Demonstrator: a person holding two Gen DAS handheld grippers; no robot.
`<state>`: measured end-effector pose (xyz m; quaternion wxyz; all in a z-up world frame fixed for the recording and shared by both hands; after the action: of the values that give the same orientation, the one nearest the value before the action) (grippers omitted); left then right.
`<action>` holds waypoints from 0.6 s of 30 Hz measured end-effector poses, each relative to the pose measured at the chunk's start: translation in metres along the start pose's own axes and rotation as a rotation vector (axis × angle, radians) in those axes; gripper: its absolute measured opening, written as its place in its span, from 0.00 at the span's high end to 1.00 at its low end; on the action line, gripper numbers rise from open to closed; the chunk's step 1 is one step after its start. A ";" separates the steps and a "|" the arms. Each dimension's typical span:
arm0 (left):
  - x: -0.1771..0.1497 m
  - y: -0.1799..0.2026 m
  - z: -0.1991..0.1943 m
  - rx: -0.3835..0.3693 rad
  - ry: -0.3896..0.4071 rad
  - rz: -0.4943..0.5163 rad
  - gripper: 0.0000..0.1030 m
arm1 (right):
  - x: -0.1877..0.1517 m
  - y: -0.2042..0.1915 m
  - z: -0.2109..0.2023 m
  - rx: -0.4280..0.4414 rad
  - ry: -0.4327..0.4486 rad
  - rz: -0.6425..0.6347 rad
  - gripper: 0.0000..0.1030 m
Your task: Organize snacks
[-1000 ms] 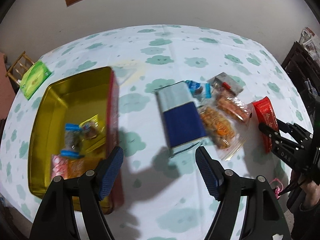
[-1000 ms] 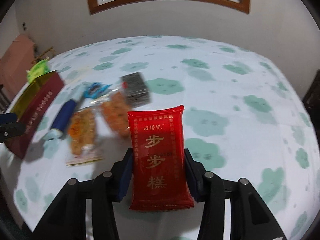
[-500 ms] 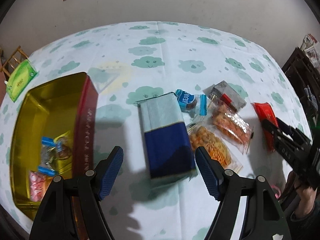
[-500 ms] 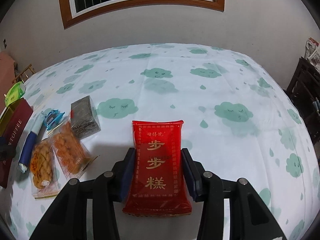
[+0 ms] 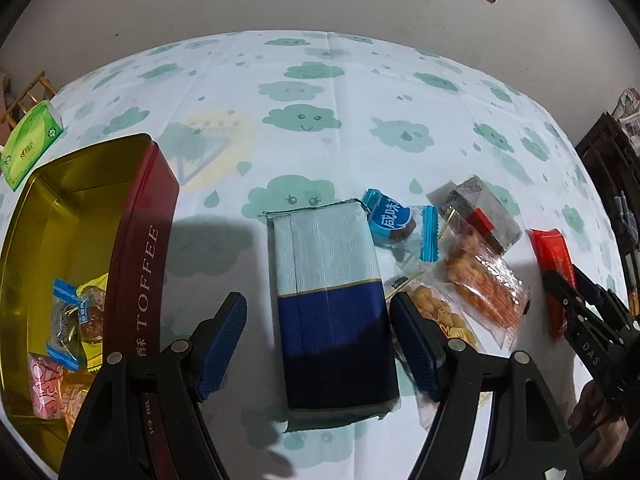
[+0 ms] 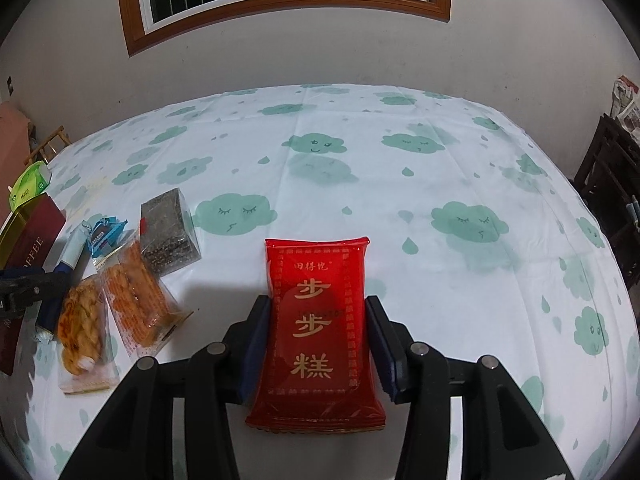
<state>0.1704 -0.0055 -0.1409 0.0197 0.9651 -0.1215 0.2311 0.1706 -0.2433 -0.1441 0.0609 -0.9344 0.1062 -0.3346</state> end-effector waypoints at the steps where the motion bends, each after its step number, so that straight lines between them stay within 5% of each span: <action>1: 0.000 0.000 0.000 0.000 0.003 0.000 0.33 | 0.000 0.000 0.000 0.000 0.000 0.000 0.53; 18: -0.008 -0.009 0.006 0.008 0.001 0.017 0.46 | -0.001 -0.002 0.001 -0.021 -0.003 -0.026 0.50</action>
<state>0.1683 0.0041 -0.1498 0.0137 0.9640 -0.1290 0.2323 0.1710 -0.2414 -0.1452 0.0467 -0.9367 0.0975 -0.3330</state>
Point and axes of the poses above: each gripper's, at about its wrist camera, not at the fingertips, and z roughly the way its jaws point, y to its right, x to its top, the point moved 10 cm from there along z, roughly the way its jaws point, and after that the axes turned 15 degrees about z, right-handed, at the moved point
